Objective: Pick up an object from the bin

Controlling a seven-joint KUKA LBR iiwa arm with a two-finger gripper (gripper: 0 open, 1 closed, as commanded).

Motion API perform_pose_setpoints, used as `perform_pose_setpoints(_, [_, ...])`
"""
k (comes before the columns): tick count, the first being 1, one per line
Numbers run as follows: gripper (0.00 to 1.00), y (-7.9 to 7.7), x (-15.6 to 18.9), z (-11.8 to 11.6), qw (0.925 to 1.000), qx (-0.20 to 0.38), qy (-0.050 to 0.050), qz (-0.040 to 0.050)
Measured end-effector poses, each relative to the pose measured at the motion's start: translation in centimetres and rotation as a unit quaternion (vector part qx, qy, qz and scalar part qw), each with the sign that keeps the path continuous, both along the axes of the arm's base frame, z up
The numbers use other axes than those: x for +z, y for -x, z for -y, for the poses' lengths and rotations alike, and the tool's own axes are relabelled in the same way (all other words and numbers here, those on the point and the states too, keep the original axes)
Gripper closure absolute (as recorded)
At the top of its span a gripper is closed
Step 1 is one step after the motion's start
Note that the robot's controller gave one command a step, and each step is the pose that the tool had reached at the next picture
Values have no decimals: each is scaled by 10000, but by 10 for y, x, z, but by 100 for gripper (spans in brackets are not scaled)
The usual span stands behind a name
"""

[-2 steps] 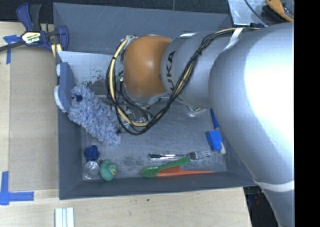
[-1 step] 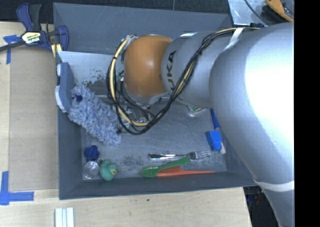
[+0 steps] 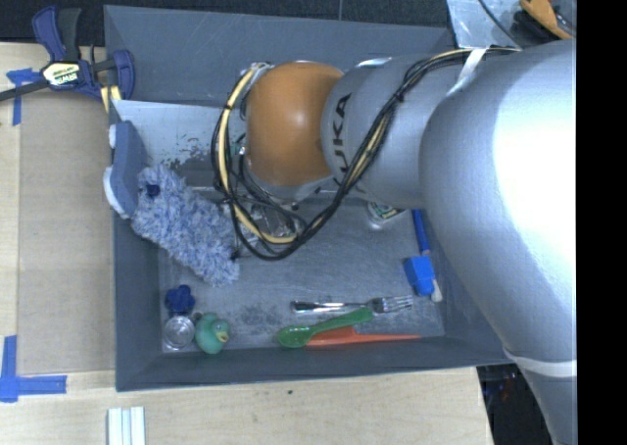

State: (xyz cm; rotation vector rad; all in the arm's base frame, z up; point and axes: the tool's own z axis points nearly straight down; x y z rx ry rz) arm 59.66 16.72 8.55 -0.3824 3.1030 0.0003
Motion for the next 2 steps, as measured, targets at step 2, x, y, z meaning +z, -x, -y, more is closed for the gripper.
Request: perform_pose_setpoints(2, [100,-1,33,0,10000,-2,-2,22])
